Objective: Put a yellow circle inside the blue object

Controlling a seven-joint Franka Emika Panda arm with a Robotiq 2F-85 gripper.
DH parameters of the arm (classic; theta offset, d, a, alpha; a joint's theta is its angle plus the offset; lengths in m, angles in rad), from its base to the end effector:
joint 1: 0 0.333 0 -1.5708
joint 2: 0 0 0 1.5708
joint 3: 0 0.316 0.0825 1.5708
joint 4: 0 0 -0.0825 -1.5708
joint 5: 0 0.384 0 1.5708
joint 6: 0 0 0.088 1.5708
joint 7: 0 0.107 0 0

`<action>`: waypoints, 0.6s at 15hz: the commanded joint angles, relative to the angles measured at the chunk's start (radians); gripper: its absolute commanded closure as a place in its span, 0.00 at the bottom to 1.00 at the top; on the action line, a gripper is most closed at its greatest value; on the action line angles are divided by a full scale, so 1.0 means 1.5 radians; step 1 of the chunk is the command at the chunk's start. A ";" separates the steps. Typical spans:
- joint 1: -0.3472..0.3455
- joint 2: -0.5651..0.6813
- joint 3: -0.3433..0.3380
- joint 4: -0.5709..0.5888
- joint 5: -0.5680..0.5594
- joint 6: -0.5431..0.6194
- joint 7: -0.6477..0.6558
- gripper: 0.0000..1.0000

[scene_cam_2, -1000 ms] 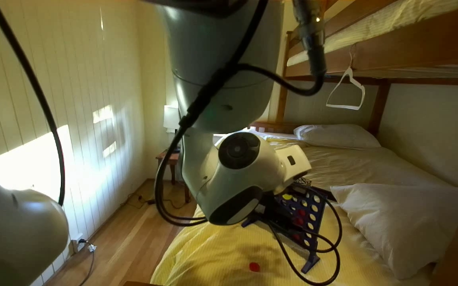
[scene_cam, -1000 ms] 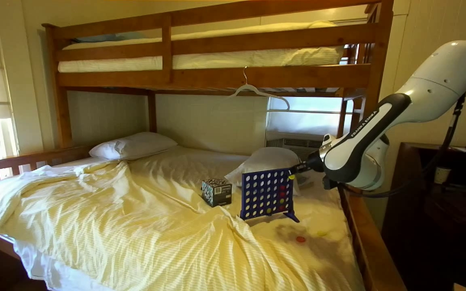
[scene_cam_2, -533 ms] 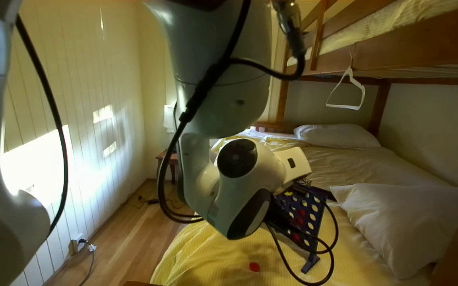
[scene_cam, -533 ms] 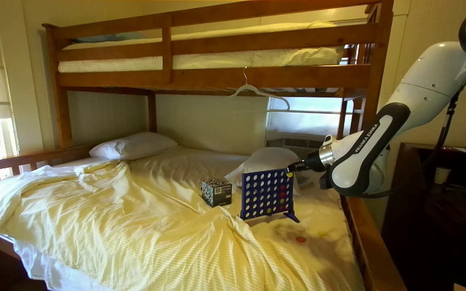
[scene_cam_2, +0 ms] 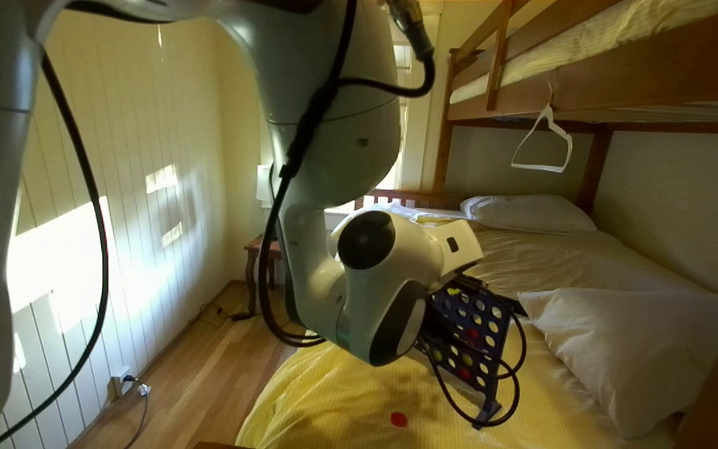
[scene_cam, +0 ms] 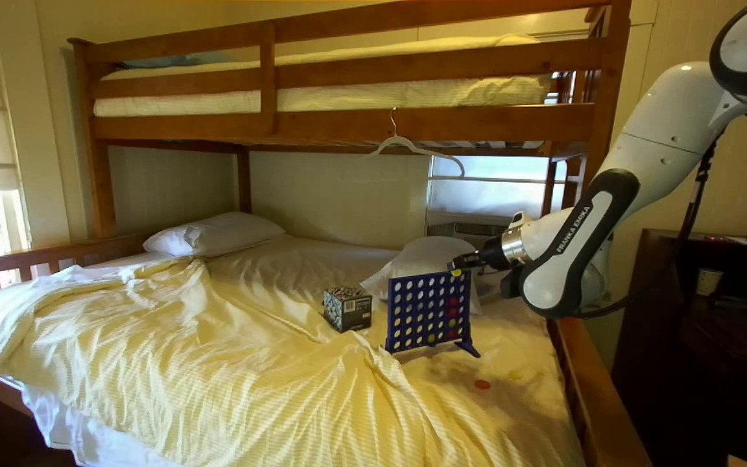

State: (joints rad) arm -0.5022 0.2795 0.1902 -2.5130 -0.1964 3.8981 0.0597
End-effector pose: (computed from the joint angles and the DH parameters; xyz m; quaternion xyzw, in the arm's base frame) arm 0.4911 -0.1330 0.3150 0.8453 -0.0782 0.5279 0.0269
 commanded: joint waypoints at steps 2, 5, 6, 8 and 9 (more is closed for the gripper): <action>0.087 -0.002 -0.085 0.008 -0.012 0.003 0.034 0.65; 0.090 -0.002 -0.088 0.009 -0.013 0.003 0.035 0.65; 0.089 -0.002 -0.089 0.009 -0.013 0.003 0.035 0.90; 0.111 0.018 -0.108 0.025 0.002 0.021 0.029 0.90; 0.119 0.024 -0.116 0.030 -0.005 0.025 0.034 0.90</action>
State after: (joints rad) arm -0.3811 0.2822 0.0696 -2.5000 -0.1985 3.9003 0.0835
